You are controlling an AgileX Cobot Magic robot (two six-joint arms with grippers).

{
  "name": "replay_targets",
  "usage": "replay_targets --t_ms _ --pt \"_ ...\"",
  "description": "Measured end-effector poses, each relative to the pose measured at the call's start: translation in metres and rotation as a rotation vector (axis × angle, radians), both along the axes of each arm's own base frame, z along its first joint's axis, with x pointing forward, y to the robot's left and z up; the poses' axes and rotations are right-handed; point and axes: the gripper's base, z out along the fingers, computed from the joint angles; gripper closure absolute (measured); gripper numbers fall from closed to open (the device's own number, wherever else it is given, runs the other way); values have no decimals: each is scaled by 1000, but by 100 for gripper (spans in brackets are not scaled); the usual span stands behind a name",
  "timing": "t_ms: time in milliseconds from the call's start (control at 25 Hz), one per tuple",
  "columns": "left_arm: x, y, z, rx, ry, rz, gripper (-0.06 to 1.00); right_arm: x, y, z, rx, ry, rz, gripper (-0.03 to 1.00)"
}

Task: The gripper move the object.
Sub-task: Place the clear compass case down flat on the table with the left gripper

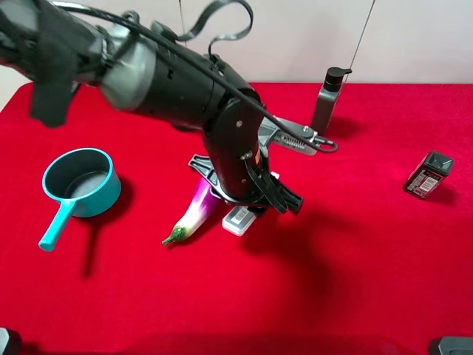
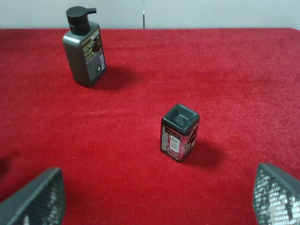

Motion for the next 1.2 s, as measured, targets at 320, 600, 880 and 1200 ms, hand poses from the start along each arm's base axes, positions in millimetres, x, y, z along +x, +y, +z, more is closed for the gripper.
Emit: replay_targets --t_ms 320,600,880,1200 --pt "2 -2 -16 19 -1 -13 55 0 0 0 0 0 0 36" --pt "2 -2 -20 22 -2 -16 55 0 0 0 0 0 0 36" --pt "2 -2 -20 20 -3 -15 55 0 0 0 0 0 0 36" --pt "2 -2 -20 19 -3 -14 41 0 0 0 0 0 0 36"
